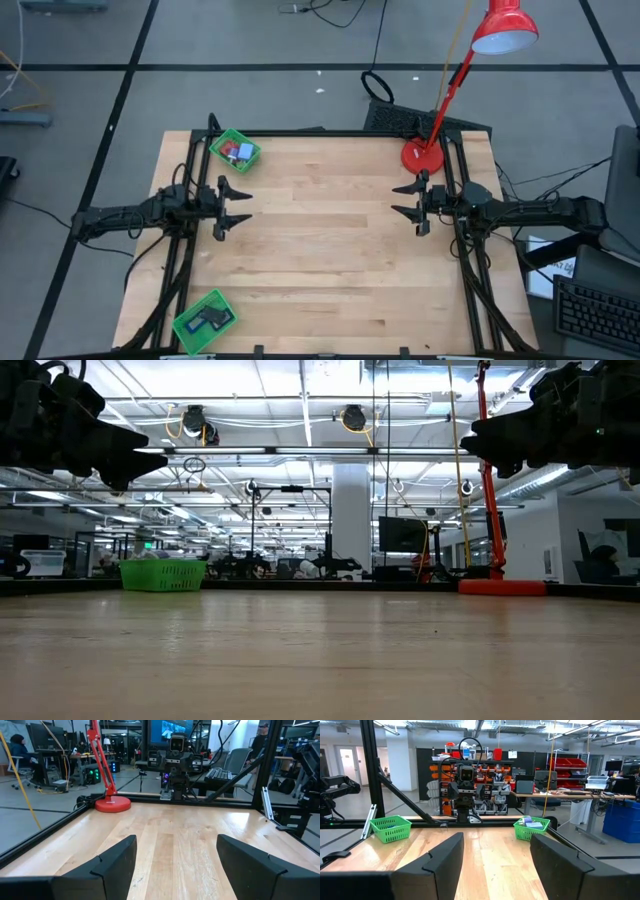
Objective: Pick & Place Office items
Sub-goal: Return to home position
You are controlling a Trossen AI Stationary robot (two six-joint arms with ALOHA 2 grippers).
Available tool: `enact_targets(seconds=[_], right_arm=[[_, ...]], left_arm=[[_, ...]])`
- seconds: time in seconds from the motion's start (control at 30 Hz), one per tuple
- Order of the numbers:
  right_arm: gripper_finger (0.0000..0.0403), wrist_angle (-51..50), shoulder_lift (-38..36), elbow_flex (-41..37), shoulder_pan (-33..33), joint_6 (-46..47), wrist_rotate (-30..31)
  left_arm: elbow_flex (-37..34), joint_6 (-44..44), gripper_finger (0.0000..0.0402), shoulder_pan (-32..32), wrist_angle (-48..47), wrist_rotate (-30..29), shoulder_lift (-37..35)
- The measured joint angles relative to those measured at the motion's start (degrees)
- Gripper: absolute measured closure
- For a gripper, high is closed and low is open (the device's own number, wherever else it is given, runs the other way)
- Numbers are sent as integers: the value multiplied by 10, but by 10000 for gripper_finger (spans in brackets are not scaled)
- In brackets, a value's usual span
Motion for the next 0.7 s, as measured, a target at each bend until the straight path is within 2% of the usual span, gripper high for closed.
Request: enact_targets(seconds=[0.4, 0.7], right_arm=[[182, 0, 0, 1, 0, 0, 0], [184, 0, 0, 1, 0, 0, 0]], left_arm=[[0, 0, 150, 0, 0, 0, 0], [0, 0, 137, 0, 0, 0, 0]])
